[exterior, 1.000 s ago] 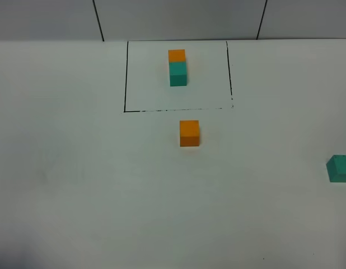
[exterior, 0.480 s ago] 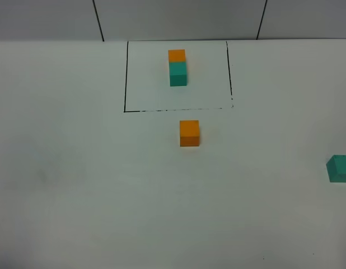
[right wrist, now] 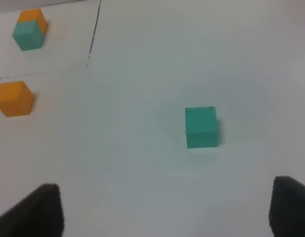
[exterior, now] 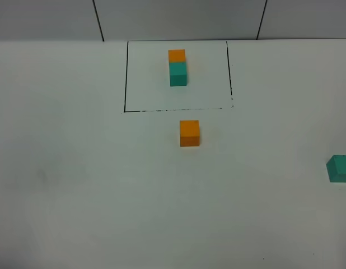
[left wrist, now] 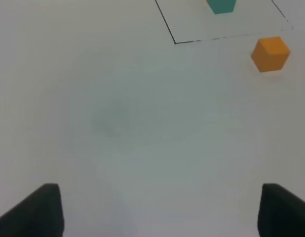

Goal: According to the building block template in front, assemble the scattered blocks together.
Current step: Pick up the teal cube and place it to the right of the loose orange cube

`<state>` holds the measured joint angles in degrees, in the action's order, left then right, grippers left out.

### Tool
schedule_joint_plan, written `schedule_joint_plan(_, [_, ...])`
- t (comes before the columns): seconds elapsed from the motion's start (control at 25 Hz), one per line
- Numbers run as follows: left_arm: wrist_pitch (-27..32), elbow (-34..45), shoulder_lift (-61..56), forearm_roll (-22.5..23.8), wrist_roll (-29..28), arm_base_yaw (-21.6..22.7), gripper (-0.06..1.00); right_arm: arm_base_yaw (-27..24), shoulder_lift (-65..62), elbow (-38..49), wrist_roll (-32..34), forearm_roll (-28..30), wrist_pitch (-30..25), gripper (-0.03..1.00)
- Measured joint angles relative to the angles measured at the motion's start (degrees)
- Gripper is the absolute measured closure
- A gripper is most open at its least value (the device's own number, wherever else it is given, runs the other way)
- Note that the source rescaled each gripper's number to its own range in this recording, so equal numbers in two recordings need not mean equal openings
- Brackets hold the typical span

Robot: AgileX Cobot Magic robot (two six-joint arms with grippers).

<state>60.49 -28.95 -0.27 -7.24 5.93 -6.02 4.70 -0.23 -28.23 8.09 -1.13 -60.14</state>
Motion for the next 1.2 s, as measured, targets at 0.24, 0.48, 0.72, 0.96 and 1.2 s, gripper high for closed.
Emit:
schedule_joint_plan(0.24, [0.0, 0.0, 0.0, 0.0, 0.0, 5.9, 0.27, 0.0, 0.0, 0.0, 0.0, 0.0, 0.0, 0.21])
schedule_joint_plan(0.48, [0.0, 0.0, 0.0, 0.1, -0.1, 6.4, 0.27, 0.0, 0.0, 0.0, 0.0, 0.0, 0.0, 0.21])
schedule_joint_plan(0.72, [0.0, 0.0, 0.0, 0.1, -0.2, 6.4, 0.27, 0.0, 0.0, 0.0, 0.0, 0.0, 0.0, 0.21])
schedule_joint_plan(0.96, [0.0, 0.0, 0.0, 0.1, -0.2, 6.4, 0.27, 0.0, 0.0, 0.0, 0.0, 0.0, 0.0, 0.21])
schedule_joint_plan(1.2, [0.0, 0.0, 0.0, -0.3, -0.2, 6.4, 0.27, 0.0, 0.0, 0.0, 0.0, 0.0, 0.0, 0.21])
